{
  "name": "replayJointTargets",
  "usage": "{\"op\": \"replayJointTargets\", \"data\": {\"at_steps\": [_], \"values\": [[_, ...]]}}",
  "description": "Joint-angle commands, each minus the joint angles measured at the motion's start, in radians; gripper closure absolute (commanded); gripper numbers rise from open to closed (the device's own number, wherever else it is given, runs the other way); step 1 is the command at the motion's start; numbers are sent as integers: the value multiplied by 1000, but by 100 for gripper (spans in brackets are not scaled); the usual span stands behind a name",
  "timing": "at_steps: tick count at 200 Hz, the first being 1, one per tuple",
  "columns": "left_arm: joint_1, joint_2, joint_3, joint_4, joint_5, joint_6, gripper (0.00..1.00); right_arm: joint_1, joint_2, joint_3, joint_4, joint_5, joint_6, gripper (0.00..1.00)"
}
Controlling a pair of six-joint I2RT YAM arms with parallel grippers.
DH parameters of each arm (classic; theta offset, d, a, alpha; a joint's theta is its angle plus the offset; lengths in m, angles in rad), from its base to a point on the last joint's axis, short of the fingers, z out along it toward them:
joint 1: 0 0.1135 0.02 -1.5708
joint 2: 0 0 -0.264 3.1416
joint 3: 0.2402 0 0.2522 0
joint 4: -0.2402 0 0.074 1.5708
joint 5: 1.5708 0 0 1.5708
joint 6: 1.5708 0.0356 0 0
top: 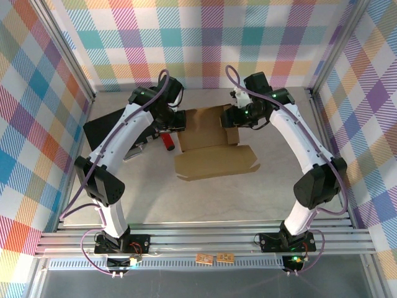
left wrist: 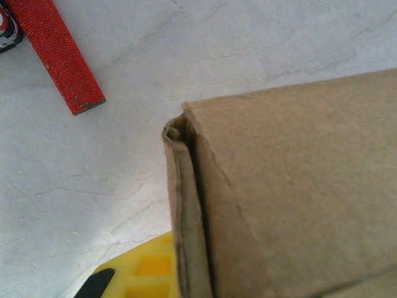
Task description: Fold the paper box
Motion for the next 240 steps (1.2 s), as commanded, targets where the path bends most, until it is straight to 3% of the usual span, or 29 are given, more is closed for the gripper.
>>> {"op": "replayJointTargets", "data": {"at_steps": [1,52,106,142,220,240], "values": [[-5,6,35,-10,3,1,100,1,-59,-14,30,-84,-1,43],[-5,7,39,-16,-1,5,100,-43,-110,-63,44,-123,9,49],[-6,5,37,-16,8,5,100,-55,-137,-95,62,-269,24,37],[-5,2,37,-13,8,4,100,-99,-155,-98,81,-350,50,35],[-8,-9,34,-4,20,2,100,-121,-102,-108,82,-249,20,50],[-8,-13,33,-9,19,2,100,-131,-146,-112,127,-246,30,50]]}}
